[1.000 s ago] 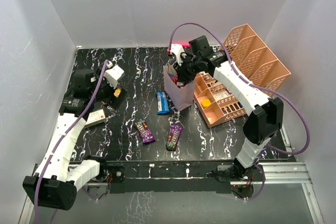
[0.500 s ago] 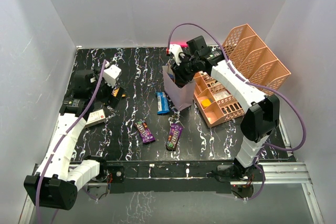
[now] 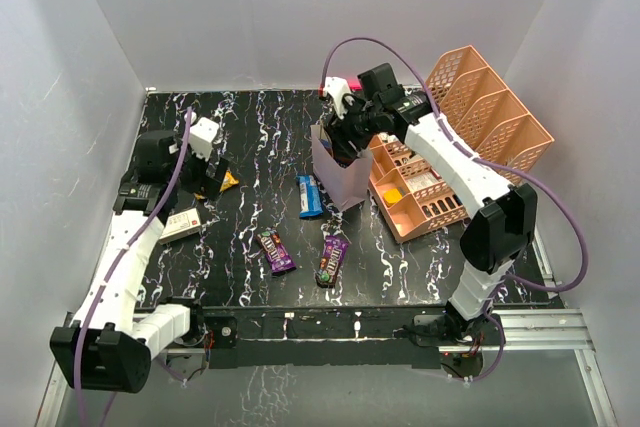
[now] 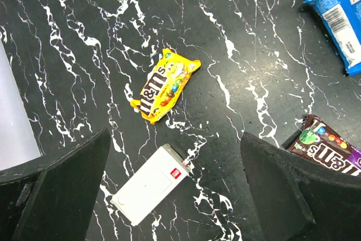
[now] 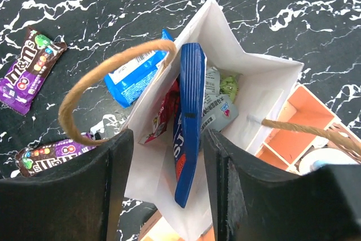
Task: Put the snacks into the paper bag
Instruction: Place the snack in the paper bag, then pick up the snack from the center of the board.
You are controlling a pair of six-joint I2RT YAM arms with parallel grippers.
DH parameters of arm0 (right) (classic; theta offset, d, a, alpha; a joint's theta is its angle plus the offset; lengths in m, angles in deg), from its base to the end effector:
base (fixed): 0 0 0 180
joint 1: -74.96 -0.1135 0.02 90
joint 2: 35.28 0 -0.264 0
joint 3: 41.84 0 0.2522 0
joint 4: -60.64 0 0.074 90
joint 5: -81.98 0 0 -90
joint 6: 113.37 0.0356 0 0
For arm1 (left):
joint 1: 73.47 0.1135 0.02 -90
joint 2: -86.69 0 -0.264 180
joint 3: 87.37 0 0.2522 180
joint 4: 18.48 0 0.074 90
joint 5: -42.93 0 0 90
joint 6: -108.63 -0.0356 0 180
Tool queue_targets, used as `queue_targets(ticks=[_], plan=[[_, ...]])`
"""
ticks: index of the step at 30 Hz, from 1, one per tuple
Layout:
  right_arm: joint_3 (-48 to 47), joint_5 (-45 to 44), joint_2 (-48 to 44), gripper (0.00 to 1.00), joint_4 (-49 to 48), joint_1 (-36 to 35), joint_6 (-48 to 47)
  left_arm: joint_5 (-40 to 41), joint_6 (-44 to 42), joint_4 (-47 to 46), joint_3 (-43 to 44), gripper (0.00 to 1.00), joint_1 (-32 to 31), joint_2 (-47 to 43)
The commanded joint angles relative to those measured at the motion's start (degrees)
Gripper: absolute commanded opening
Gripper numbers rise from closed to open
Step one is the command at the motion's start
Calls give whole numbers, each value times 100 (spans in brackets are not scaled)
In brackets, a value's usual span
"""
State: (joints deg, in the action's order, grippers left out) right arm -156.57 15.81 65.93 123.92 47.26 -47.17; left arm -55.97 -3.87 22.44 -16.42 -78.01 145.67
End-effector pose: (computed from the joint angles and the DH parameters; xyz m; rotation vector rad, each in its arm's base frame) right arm 0.3345 0.1919 0.3501 -1.2114 2.0839 0.5368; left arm 0.2251 -0.0234 0.3392 0.5756 1.9879 0.0314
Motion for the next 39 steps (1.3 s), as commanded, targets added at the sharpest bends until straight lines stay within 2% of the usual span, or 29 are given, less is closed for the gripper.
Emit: queue_targets(ticks=[1,6,13,16,27,34,39], plan=[[-283,-206,-534,58,-210,-25,46,137,162,15,53,98,75,134],[159,-326,-1040,72,-438,-25,136,44,-19,-41,21,98,110,505],[739,-390,-1881,85,-584,-1,204,-354,-445,-595,-270,98,363,1245],[908,-388,-2115,88,-575,28,187,-523,-620,-717,-189,98,497,1646],[1291,92,-2471,91,-697,405,252,-1102,-1530,-650,418,98,987,3215],[1470,244,-2548,91,-765,562,270,-1167,-1941,-554,804,98,1045,3884],[1569,323,-2571,91,-785,606,272,-1467,-2232,-52,1345,97,1045,4385]])
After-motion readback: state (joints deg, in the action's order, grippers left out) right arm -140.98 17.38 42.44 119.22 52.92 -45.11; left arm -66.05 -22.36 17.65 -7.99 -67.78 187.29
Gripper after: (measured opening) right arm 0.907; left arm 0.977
